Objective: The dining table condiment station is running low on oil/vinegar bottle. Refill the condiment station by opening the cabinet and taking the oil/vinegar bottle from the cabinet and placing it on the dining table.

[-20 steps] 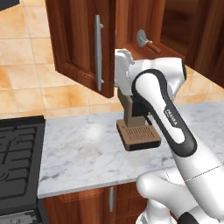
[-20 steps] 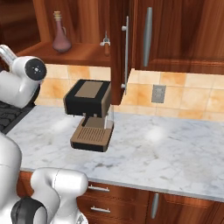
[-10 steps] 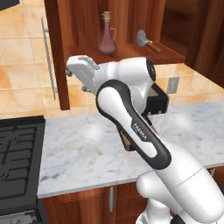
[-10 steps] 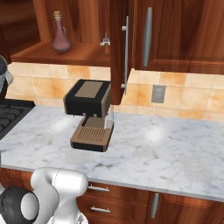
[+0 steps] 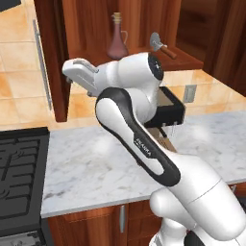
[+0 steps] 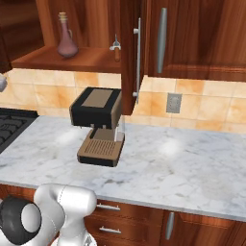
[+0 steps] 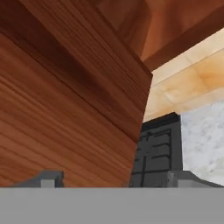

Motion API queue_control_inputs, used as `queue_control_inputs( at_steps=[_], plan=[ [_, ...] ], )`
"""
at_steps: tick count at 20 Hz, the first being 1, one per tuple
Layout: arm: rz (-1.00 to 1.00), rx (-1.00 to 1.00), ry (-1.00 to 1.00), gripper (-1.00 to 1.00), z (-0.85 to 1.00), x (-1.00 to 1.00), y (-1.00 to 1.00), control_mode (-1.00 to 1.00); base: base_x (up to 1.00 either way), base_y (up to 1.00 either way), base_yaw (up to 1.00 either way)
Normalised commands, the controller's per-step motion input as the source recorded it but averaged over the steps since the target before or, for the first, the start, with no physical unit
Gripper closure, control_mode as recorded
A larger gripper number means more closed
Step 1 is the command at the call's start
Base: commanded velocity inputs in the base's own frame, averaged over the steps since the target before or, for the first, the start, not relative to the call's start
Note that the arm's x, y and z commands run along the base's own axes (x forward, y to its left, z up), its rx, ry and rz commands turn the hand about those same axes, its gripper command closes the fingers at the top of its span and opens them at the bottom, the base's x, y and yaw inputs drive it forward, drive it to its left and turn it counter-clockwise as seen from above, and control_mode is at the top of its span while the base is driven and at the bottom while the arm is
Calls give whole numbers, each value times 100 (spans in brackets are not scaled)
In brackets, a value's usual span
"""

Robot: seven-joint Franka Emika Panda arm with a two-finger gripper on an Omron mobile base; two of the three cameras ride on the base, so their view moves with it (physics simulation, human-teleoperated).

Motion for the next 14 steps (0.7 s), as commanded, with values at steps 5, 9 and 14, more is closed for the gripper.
queue_control_inputs(
  at_steps=[5, 9, 14],
  plan=[
    [-14, -30, -24, -100, 45, -49, -95, -100, 0, 0, 0],
    [-39, -35, -10, -100, 47, -22, -93, -100, 0, 0, 0],
    [-32, -36, -21, -100, 49, -3, -78, -100, 0, 0, 0]
  ],
)
